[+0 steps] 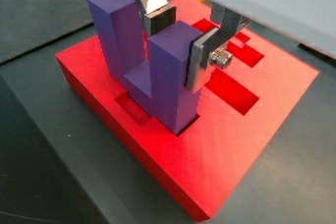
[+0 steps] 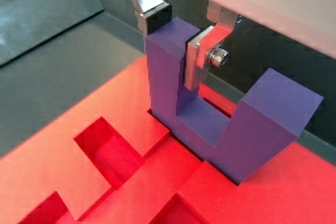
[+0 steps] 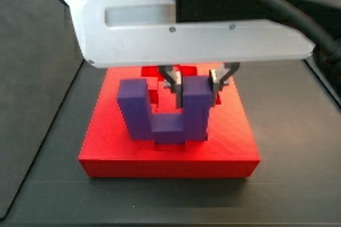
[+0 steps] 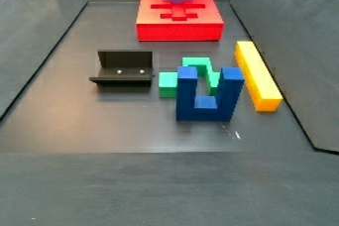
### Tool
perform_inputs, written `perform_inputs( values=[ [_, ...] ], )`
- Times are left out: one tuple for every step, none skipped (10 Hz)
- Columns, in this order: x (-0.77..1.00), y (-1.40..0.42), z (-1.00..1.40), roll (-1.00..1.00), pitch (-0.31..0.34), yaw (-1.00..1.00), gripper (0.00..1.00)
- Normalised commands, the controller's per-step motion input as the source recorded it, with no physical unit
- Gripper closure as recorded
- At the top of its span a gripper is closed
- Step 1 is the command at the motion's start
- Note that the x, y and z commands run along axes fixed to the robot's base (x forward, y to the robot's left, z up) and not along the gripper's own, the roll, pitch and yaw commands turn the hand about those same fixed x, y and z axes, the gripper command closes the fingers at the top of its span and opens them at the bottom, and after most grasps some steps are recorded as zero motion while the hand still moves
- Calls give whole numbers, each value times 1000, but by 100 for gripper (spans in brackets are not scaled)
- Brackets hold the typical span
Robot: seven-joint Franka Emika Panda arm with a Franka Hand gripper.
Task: Pick up the purple object. Move up. Move to above the board. Insert the purple object.
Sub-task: Insert the purple object.
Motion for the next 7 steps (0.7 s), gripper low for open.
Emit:
perform_inputs(
  values=[
    [69,40,-329,-279,16,-11,100],
    [83,0,-509,-180,0,0,100],
    [94,0,-720,-97,0,0,100],
    [131,0,-866,-16,0,0,100],
    [111,0,-894,0,-4,0,100],
    [71,-46,-357,44,0,0,100],
    [0,0,-9,6,0,0,100]
  ],
)
